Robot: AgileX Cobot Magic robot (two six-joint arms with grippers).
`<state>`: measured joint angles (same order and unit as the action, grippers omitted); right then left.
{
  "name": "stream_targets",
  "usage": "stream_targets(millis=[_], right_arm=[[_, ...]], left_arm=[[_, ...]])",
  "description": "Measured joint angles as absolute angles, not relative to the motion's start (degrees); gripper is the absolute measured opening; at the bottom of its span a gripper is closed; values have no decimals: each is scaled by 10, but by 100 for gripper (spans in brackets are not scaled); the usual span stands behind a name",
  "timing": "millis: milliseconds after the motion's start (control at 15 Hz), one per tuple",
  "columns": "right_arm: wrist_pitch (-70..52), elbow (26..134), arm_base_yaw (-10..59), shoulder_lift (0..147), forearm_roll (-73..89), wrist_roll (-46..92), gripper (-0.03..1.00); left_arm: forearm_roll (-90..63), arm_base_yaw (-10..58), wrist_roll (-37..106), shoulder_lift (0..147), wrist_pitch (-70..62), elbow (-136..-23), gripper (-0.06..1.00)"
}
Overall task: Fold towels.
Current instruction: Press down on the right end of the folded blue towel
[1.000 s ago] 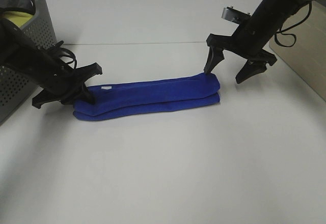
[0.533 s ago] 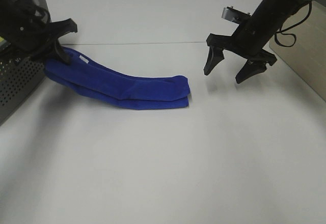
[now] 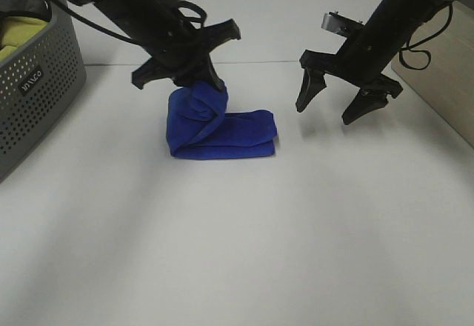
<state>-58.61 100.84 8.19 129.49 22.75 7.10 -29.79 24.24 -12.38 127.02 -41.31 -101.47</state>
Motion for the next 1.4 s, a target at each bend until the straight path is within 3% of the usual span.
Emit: stream_targets(millis=[267, 400, 667, 1133, 1400], right_arm=[[-610, 1008, 82, 1295, 237, 71, 82], [-617, 1008, 82, 1291, 238, 71, 82], [-630, 1008, 82, 1245, 262, 81, 82], [-668, 973, 148, 1261, 624, 307, 82], [-667, 973, 143, 1329, 698, 372, 82]], left_arm=[[-331, 274, -155, 1334, -400, -1075, 56], [-376, 276, -147, 1334, -372, -1087, 65], [-366, 259, -57, 1303, -360, -1132, 66], [-341, 176, -33, 1259, -379, -1140, 66], [-340, 172, -33, 1258, -423, -1140, 66]])
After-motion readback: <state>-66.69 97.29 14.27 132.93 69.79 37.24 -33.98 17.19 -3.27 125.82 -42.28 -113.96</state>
